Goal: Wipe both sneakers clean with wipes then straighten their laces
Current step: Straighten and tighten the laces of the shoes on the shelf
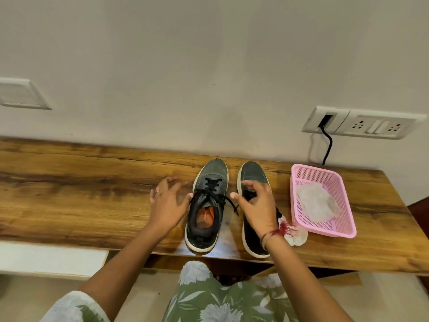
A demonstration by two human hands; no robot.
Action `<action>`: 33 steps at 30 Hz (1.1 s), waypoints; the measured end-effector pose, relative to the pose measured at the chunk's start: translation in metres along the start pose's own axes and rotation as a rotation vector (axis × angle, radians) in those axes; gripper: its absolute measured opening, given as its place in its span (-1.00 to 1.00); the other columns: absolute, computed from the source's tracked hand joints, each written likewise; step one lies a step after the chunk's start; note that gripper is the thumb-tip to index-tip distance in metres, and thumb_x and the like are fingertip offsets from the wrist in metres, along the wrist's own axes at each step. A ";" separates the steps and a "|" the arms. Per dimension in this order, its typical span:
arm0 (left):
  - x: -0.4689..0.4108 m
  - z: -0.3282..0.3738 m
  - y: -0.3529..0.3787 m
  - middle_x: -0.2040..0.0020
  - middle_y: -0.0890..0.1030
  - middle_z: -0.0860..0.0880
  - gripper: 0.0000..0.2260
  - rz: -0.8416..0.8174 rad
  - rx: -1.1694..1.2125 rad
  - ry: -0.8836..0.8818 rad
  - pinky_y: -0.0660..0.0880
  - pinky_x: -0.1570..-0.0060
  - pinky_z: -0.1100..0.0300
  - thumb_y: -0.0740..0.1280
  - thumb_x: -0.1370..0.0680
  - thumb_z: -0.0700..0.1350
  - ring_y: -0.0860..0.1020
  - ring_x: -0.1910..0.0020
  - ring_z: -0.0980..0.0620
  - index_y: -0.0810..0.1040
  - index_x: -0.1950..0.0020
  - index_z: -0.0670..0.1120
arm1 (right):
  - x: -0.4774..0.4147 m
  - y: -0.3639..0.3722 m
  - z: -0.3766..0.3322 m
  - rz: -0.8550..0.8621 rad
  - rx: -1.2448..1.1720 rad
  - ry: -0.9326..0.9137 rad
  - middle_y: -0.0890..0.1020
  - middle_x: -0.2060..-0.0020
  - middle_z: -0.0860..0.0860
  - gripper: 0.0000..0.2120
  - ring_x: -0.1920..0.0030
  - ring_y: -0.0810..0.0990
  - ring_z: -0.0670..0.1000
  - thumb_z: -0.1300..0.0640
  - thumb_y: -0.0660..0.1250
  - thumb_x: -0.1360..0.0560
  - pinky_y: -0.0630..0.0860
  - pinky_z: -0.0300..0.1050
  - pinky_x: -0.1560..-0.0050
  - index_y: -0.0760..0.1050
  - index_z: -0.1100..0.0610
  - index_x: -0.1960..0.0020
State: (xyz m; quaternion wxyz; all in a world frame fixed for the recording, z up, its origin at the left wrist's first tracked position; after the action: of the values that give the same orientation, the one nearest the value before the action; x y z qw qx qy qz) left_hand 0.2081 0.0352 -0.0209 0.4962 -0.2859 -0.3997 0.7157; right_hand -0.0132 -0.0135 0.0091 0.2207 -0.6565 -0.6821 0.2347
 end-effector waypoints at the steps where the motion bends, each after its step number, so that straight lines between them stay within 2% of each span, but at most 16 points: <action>1: 0.010 0.002 0.002 -0.43 0.29 -0.03 -0.62 0.018 0.002 0.033 0.02 -0.47 -0.14 0.22 -0.57 0.13 0.20 -0.46 -0.03 0.41 -0.37 0.07 | 0.002 -0.008 0.005 0.056 -0.037 -0.003 0.42 -0.08 -0.06 -0.68 0.33 0.49 -0.09 -0.04 0.45 -0.39 0.48 -0.23 0.24 0.51 -0.04 -0.11; 3: 0.033 0.010 0.009 -0.42 0.31 -0.02 -0.55 0.046 -0.050 0.157 0.05 -0.46 -0.14 0.13 -0.57 0.20 0.20 -0.46 -0.02 0.36 -0.40 0.06 | 0.009 -0.020 0.017 0.129 -0.017 0.018 0.44 -0.09 0.00 -0.72 0.27 0.54 -0.06 -0.02 0.42 -0.42 0.52 -0.16 0.19 0.52 -0.02 -0.11; 5: 0.054 0.020 0.020 -0.40 0.33 -0.02 -0.51 0.047 -0.122 0.301 0.03 -0.43 -0.19 0.05 -0.56 0.27 0.18 -0.46 -0.02 0.33 -0.39 0.05 | 0.022 -0.024 0.030 0.136 0.097 0.020 0.44 -0.10 0.04 -0.70 0.05 0.55 0.01 -0.04 0.41 -0.42 0.52 -0.06 0.06 0.53 0.03 -0.12; 7: 0.064 0.027 0.029 -0.39 0.34 -0.04 -0.46 0.022 -0.203 0.367 -0.03 -0.43 -0.20 0.05 -0.54 0.33 0.15 -0.48 -0.04 0.35 -0.37 0.02 | 0.040 -0.021 0.040 0.116 0.278 -0.043 0.45 -0.10 0.05 -0.63 -0.10 0.49 0.07 -0.14 0.37 -0.43 0.46 0.03 -0.05 0.52 0.05 -0.14; 9: 0.068 0.033 0.033 -0.38 0.38 -0.07 -0.36 -0.028 -0.299 0.391 -0.05 -0.40 -0.19 0.05 -0.50 0.40 0.18 -0.47 -0.07 0.40 -0.35 -0.02 | 0.060 -0.013 0.047 0.040 0.452 -0.111 0.48 -0.11 0.01 -0.50 -0.14 0.49 0.06 -0.30 0.20 -0.43 0.42 0.09 -0.09 0.49 0.03 -0.18; 11: 0.070 0.036 0.036 -0.34 0.47 -0.09 -0.32 -0.095 -0.400 0.397 0.09 -0.37 -0.25 0.08 -0.45 0.43 0.31 -0.44 -0.10 0.45 -0.32 -0.04 | 0.076 -0.007 0.055 -0.025 0.588 -0.151 0.50 -0.14 -0.02 -0.39 -0.16 0.50 0.02 -0.37 0.07 -0.41 0.39 0.14 -0.17 0.46 0.02 -0.23; 12: 0.073 0.037 0.037 -0.32 0.50 -0.09 -0.32 -0.115 -0.438 0.398 0.19 -0.35 -0.26 0.13 -0.43 0.42 0.37 -0.41 -0.10 0.46 -0.31 -0.05 | 0.083 -0.006 0.058 -0.026 0.624 -0.181 0.52 -0.14 -0.02 -0.39 -0.16 0.51 0.02 -0.36 0.10 -0.41 0.39 0.15 -0.18 0.46 0.04 -0.24; 14: 0.078 0.039 0.034 -0.35 0.47 -0.07 -0.34 -0.152 -0.448 0.391 0.20 -0.38 -0.18 0.26 -0.42 0.33 0.36 -0.42 -0.07 0.39 -0.39 -0.05 | 0.087 -0.007 0.062 -0.070 0.656 -0.213 0.51 -0.17 0.01 -0.42 -0.20 0.49 0.04 -0.26 0.28 -0.41 0.42 0.10 -0.19 0.42 0.07 -0.29; 16: 0.080 0.041 0.031 -0.37 0.42 -0.02 -0.39 -0.192 -0.431 0.385 0.20 -0.40 0.01 0.32 -0.49 0.19 0.35 -0.42 -0.01 0.27 -0.45 -0.03 | 0.083 -0.010 0.061 -0.219 0.648 -0.191 0.45 -0.24 0.03 -0.42 -0.28 0.39 0.05 -0.07 0.38 -0.42 0.39 -0.03 -0.25 0.32 0.07 -0.37; 19: 0.075 0.044 0.023 -0.24 0.54 -0.02 -0.57 -0.241 -0.470 0.364 0.37 -0.16 0.14 0.32 -0.54 0.04 0.49 -0.24 -0.03 0.34 -0.36 -0.04 | 0.070 -0.014 0.053 -0.367 0.679 -0.149 0.49 -0.19 0.05 -0.49 -0.23 0.41 0.07 0.17 0.36 -0.44 0.44 -0.09 -0.17 0.29 0.09 -0.35; 21: 0.073 0.046 0.021 -0.19 0.58 -0.03 -0.63 -0.261 -0.502 0.360 0.39 -0.10 0.11 0.32 -0.54 0.01 0.52 -0.19 -0.04 0.39 -0.31 -0.04 | 0.064 -0.017 0.047 -0.393 0.721 -0.124 0.52 -0.14 0.07 -0.52 -0.17 0.44 0.07 0.21 0.36 -0.43 0.48 -0.07 -0.09 0.32 0.13 -0.31; 25: 0.074 0.048 0.023 -0.20 0.57 -0.02 -0.66 -0.244 -0.509 0.317 0.32 -0.15 0.08 0.31 -0.55 -0.01 0.50 -0.23 -0.03 0.40 -0.30 -0.03 | 0.062 -0.014 0.043 -0.391 0.807 -0.124 0.51 -0.12 0.08 -0.56 -0.16 0.44 0.07 0.29 0.34 -0.44 0.52 -0.07 -0.01 0.33 0.14 -0.28; 28: 0.077 0.051 0.024 -0.21 0.56 0.00 -0.68 -0.213 -0.490 0.304 0.28 -0.16 0.06 0.29 -0.56 -0.02 0.48 -0.25 -0.01 0.39 -0.31 0.00 | 0.062 -0.016 0.040 -0.379 0.815 -0.113 0.55 -0.03 0.13 -0.56 -0.07 0.53 0.11 0.34 0.28 -0.44 0.53 -0.05 0.07 0.32 0.15 -0.28; 33: 0.087 0.066 0.029 -0.17 0.56 0.03 -0.71 -0.164 -0.430 0.260 0.23 -0.16 0.05 0.27 -0.55 -0.08 0.47 -0.22 -0.01 0.39 -0.27 0.03 | 0.070 -0.015 0.032 -0.365 0.800 -0.100 0.54 -0.02 0.11 -0.64 -0.08 0.53 0.09 0.31 0.26 -0.47 0.51 -0.08 0.01 0.39 0.11 -0.24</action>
State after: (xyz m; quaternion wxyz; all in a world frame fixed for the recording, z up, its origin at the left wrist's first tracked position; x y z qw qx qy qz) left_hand 0.1112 0.0921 -0.0131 0.5274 -0.4412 -0.4973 0.5291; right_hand -0.0474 0.0549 -0.0072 0.4618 -0.3759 -0.6524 0.4689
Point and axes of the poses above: each hand's wrist, its own x-axis away from the middle knuckle, its own y-axis out of the palm, z = x × y, the point moved 2 cm from there along -x, towards the middle knuckle
